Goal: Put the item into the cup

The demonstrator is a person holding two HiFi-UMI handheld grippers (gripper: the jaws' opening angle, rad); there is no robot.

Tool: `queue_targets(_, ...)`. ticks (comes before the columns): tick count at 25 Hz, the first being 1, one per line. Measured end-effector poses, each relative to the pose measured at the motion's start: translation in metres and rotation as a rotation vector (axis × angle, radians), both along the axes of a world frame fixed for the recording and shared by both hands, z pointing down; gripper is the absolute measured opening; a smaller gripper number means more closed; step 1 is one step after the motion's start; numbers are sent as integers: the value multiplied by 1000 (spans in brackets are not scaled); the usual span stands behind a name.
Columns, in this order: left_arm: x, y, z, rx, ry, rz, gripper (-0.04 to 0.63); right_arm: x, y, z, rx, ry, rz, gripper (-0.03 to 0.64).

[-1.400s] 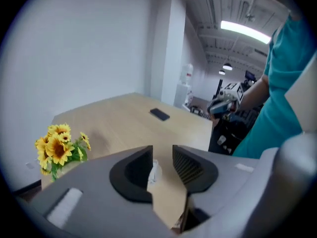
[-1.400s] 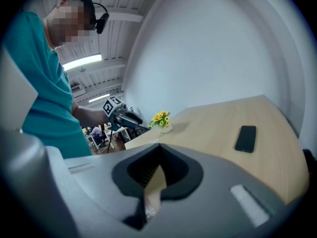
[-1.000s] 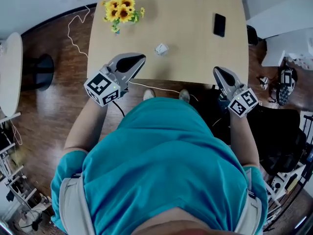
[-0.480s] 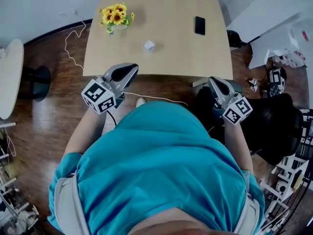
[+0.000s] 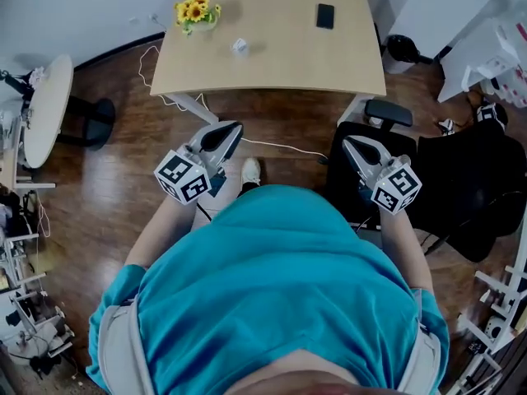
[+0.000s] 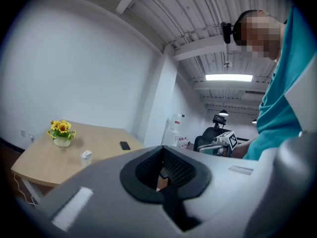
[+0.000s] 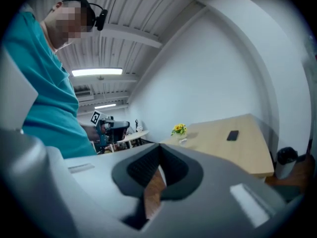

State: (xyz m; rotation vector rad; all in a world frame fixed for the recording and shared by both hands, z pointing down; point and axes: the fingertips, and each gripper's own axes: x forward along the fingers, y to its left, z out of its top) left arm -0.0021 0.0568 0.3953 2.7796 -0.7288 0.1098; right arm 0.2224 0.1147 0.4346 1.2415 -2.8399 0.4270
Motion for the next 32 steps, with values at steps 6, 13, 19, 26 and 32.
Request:
queue_targets(6,-19,40,-19,79,-22,-31,5,-2,34,-10,29,-30,18,0)
queue_targets(13,-81,59,-20,132,-32,-32,5,-34,43,-24,34,-27,73,0)
queue_targets(19,-123,51,-12,137,-26,-14,5,-65,42,-29,25,-87,150,0)
queue_targets(26,-139,47,-7,115,-3,-36,5,-87,42,-28,11,-20,133,0)
queue_targets(32,-132,44,-7,128,-6,-29,5,-89,39,-32,20,1,110,0)
